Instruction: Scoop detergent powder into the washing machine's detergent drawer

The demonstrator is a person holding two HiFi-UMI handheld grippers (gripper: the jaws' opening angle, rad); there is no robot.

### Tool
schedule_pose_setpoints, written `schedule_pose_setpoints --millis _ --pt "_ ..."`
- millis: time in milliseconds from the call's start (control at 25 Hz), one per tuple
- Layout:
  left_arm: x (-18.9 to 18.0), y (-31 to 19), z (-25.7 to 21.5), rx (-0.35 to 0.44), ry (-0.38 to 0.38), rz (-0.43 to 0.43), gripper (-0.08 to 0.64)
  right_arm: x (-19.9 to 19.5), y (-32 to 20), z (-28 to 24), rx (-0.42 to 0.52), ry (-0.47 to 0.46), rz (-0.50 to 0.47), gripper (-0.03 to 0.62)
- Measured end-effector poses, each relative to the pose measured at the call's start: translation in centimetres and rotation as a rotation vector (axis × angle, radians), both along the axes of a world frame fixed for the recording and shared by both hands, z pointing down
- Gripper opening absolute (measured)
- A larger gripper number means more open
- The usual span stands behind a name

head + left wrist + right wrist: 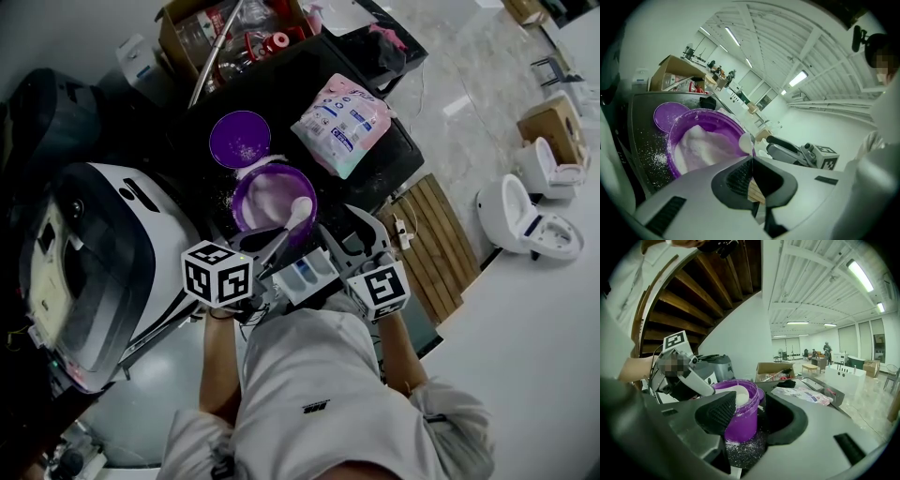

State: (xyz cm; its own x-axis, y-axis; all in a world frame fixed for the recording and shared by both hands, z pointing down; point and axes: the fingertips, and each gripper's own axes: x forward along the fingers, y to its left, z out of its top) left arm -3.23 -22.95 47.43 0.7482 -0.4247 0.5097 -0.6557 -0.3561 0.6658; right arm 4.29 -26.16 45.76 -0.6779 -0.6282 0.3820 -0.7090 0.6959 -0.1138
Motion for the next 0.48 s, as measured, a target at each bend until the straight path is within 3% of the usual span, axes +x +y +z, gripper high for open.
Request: schedule_pose_setpoints --millis 480 --pt "-1.8 0.8 -0.4 0.071 0.142 -0.167 0.015 -2.6 2.1 0.0 0.021 0.028 -0.018 0.195"
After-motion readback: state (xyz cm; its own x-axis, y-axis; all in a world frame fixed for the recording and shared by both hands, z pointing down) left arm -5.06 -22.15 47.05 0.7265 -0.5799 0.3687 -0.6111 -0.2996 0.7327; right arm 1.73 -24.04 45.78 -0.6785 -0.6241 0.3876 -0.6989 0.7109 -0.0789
